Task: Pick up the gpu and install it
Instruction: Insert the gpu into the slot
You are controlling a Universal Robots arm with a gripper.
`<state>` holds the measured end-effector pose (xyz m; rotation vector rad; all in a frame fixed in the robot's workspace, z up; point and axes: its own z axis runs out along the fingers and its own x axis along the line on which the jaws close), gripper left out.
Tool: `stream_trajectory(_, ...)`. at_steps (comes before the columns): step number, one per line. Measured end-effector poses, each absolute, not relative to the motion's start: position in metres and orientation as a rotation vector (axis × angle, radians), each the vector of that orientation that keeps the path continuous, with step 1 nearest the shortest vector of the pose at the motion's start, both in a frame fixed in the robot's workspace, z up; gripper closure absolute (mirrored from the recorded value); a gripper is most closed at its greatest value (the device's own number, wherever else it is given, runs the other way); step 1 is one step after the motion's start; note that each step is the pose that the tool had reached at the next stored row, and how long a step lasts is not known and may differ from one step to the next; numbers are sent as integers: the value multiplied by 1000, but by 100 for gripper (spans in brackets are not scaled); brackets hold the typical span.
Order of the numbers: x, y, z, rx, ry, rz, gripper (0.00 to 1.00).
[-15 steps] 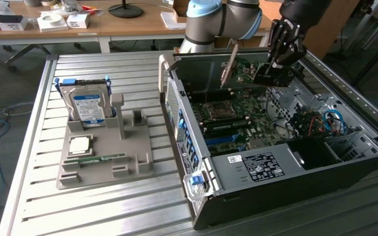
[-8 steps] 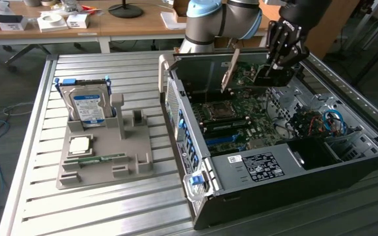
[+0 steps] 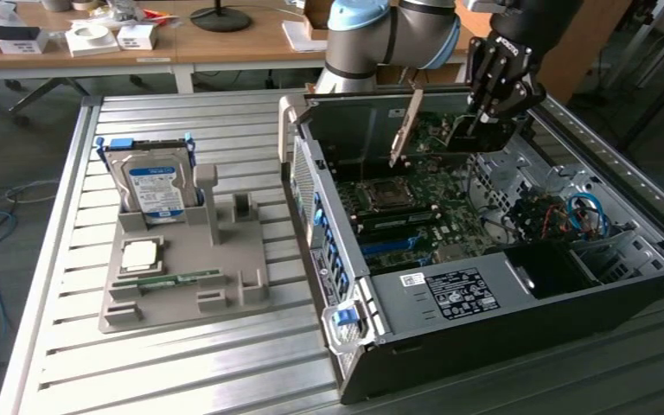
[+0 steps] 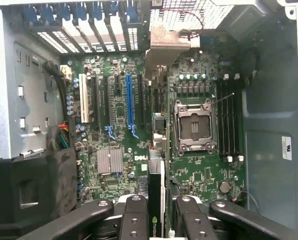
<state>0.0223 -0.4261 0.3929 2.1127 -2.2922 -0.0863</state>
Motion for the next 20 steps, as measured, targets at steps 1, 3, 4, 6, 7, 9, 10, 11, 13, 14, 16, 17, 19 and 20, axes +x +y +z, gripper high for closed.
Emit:
stream_trajectory(1,22,-426,393,2116,-2296,-85,74)
stream_trajectory(3,21,-426,392,2125,-2305,-78,74)
stream_trajectory(4,21,-426,391,2130,-2309,-73,74)
stream_trajectory(6,20,-426,391,2136,-2314,-65,74)
stream_trajectory(7,20,-426,390,2137,-2315,-64,74)
stream_trajectory(9,20,-426,389,2145,-2311,-62,74)
stream_trajectory(10,20,-427,388,2151,-2306,-62,74)
stream_trajectory(11,20,-427,388,2156,-2302,-62,74)
stream_trajectory(13,20,-427,388,2159,-2299,-62,74)
stream_trajectory(14,20,-427,388,2160,-2299,-62,74)
stream_trajectory(16,19,-427,387,2159,-2299,-62,74)
stream_trajectory(17,18,-427,387,2160,-2299,-62,74)
stream_trajectory(19,16,-427,387,2160,-2299,-62,74)
stream_trajectory(20,15,-427,386,2160,-2299,-62,74)
